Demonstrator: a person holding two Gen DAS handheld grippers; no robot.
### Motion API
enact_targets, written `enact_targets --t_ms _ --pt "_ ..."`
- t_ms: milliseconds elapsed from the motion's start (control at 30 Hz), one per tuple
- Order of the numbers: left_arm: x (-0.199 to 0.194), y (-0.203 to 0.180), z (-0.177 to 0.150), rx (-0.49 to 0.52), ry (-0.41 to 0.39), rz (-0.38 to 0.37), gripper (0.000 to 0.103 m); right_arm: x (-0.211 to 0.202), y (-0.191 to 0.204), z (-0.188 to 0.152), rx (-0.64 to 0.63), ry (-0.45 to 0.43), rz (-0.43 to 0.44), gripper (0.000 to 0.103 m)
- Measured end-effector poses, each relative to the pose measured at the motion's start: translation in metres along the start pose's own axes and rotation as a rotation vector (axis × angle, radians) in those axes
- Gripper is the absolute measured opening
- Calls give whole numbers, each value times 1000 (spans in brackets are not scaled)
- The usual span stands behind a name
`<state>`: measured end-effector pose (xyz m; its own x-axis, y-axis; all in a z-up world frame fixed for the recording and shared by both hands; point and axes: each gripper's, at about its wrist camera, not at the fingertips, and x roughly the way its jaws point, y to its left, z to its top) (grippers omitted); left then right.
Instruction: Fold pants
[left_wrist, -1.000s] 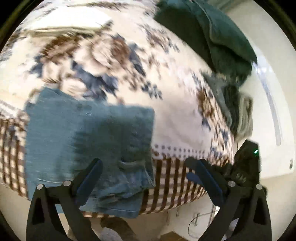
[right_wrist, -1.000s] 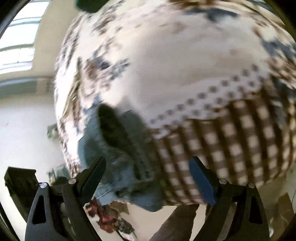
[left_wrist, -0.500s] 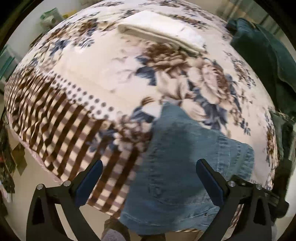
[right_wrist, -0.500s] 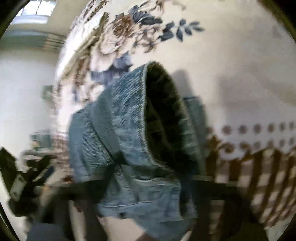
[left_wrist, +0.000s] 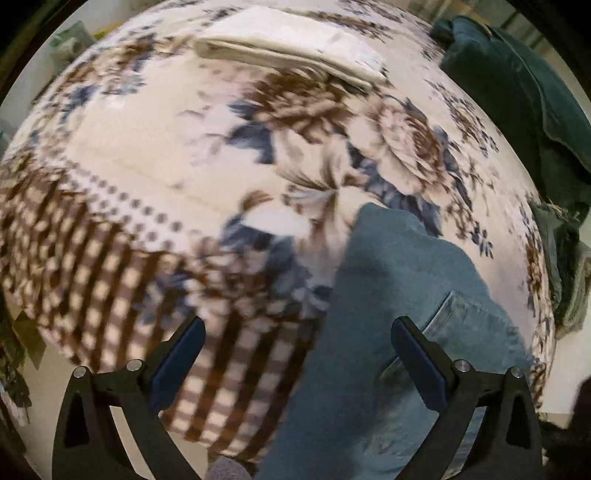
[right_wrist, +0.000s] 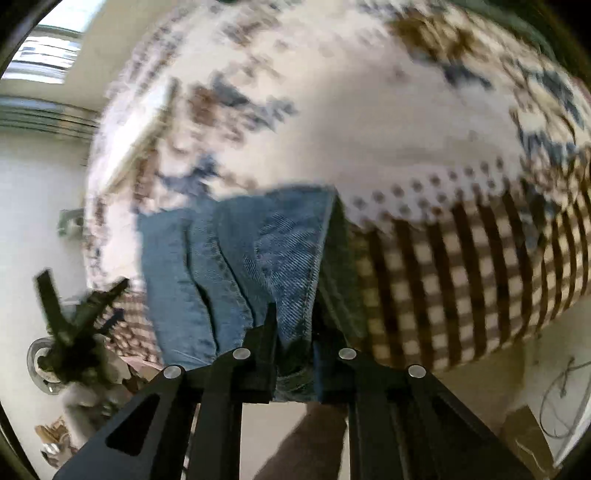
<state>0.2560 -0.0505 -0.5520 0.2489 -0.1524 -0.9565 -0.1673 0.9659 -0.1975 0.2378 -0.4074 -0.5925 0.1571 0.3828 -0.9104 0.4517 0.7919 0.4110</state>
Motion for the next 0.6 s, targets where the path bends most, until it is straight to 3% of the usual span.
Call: enact_targets --t_ms 33,100,133,167,200,233,333,367,400,433,500,533,600 --pt "6 -3 2 6 10 -9 103 12 -7 4 21 37 4 36" --pt "19 -11 11 16 31 -37 103 29 -20 10 74 105 85 36" --pt "23 -13 14 16 38 -55 103 28 -25 10 102 106 117 41" --pt "32 -15 21 9 54 -82 103 26 -30 11 122 92 158 48" --pt "38 -16 25 3 64 -96 103 23 -33 12 131 73 181 65" --pt "47 -17 31 -11 72 -114 103 22 -36 14 134 56 193 74" --pt "71 -19 45 -21 108 -148 100 33 -41 21 109 71 196 75" --pt "79 -20 49 -18 111 -166 83 48 -42 24 109 111 181 75" --pt "84 -21 51 -14 115 -175 50 61 -44 25 114 154 182 75" --pt "90 -22 52 -6 125 -167 49 74 -45 26 114 189 195 75" --pt "99 -16 53 -22 134 -148 37 92 -46 20 109 231 223 72" --pt "104 -10 56 -48 145 -159 36 93 -46 18 107 209 245 58" --pt "108 -1 59 -91 167 -194 38 88 -38 16 68 176 228 47"
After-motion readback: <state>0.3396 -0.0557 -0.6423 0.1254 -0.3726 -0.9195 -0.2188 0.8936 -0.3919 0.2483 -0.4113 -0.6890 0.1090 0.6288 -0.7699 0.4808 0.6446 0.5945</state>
